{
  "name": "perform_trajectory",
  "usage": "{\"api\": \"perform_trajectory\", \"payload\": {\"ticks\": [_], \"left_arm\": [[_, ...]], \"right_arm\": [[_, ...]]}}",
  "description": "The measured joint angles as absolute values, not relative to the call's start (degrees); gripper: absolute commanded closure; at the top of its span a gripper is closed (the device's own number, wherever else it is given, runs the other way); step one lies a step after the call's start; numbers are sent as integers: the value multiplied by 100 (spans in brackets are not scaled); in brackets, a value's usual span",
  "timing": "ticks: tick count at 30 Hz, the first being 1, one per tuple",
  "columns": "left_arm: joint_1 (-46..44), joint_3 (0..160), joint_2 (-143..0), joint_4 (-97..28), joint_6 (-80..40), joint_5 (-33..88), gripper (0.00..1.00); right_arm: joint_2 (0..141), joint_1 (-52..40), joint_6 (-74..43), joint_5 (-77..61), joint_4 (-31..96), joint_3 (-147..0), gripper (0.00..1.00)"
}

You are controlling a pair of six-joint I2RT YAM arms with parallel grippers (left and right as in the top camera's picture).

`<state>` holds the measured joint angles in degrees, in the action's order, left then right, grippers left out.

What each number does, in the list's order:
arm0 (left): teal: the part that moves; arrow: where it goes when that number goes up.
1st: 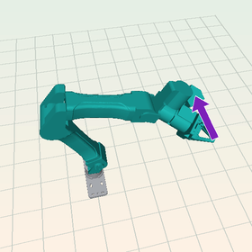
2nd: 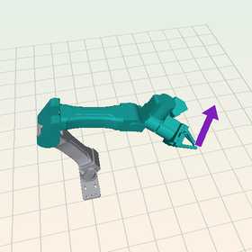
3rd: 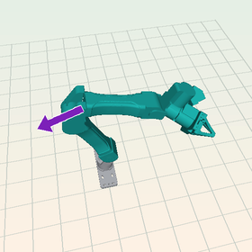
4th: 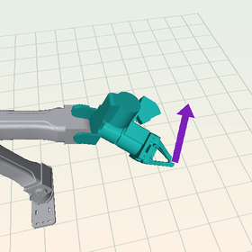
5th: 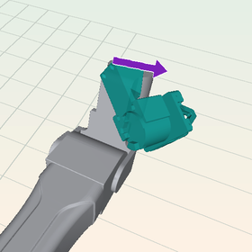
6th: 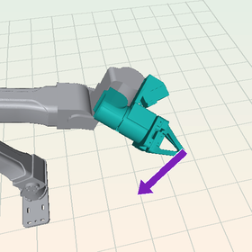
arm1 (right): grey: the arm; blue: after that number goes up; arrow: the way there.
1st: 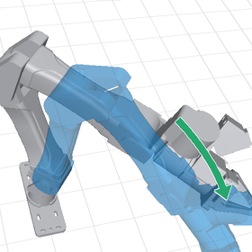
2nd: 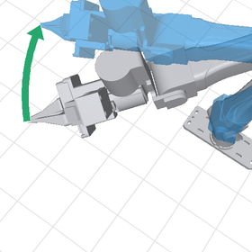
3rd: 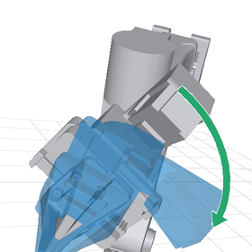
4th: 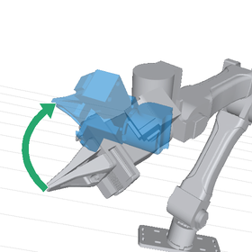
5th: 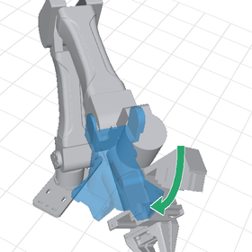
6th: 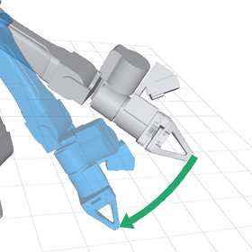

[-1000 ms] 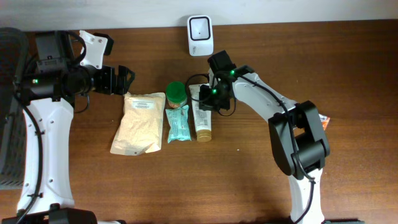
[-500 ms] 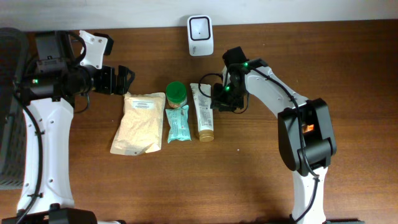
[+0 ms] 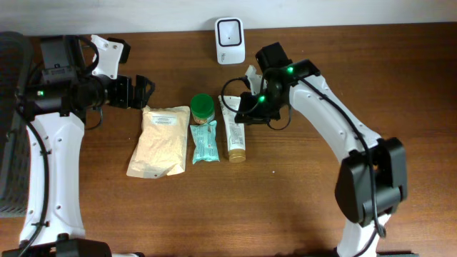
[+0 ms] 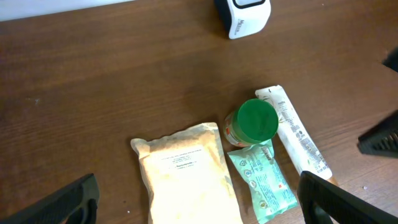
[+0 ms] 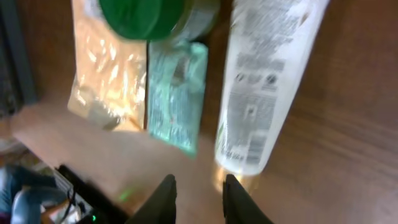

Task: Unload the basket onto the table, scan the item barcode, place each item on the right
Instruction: 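Grasp the white Pantene tube with the right gripper and pull it right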

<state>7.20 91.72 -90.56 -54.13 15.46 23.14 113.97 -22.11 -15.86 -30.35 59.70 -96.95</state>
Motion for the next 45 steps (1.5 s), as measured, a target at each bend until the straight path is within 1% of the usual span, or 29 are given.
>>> {"api": "perform_trajectory", "payload": {"ticks": [2,7,8,11,18,22,24,26,27,31,33,36,37,39,41,45], "left_arm": [[720,9172,-9056,-5415,1546,2314,1],[720,9172,-9056,-5415,1546,2314,1],[720,9172,-9056,-5415,1546,2314,1],[720,9172,-9056,-5413,1546,2314,1],[720,9172,-9056,-5415,1546,2314,1],[720,9172,-9056,-5415,1546,2314,1],[720,9172,-9056,-5413,1546,2314,1],[720,9172,-9056,-5415,1546,2314,1],[720,9172,-9056,-5415,1546,2314,1],[720,9172,-9056,-5415,1546,2311,1],[720,9172,-9056,-5417,1546,2314,1],[720,9172,-9056,-5415,1546,2314,1],[720,9172,-9056,-5415,1546,2314,1],[720,9172,-9056,-5415,1546,2314,1],[720,9172,-9056,-5413,1546,2314,1],[720,9172,-9056,-5415,1546,2314,1]], "right_arm": [[11410,-2364,-1586,-3033,5887,-9618,80],[11692,-2891,-1949,-3028,4882,-8823,80],[11736,-2930,-2080,-2982,4630,-8604,80],[11782,-2910,-2331,-2766,4541,-8281,80],[11784,-2499,-2510,-2342,4866,-8221,80],[11784,-1745,-2486,-2078,4864,-8221,80],[11784,-1315,-2486,-2032,4510,-8221,76],[11784,-939,-2471,-2060,3986,-8221,68],[11784,-836,-2471,-2069,3728,-8221,66],[11784,-735,-2539,-2174,2823,-8224,64],[11784,-768,-2650,-2215,2722,-8224,63],[11784,-797,-2842,-2401,2683,-8224,59],[11784,-803,-2888,-2508,2681,-8224,55],[11784,-823,-3063,-2674,2742,-8224,43],[11784,-888,-3273,-2709,2897,-8224,37],[11819,-1190,-3918,-2445,2921,-8221,38]]}}
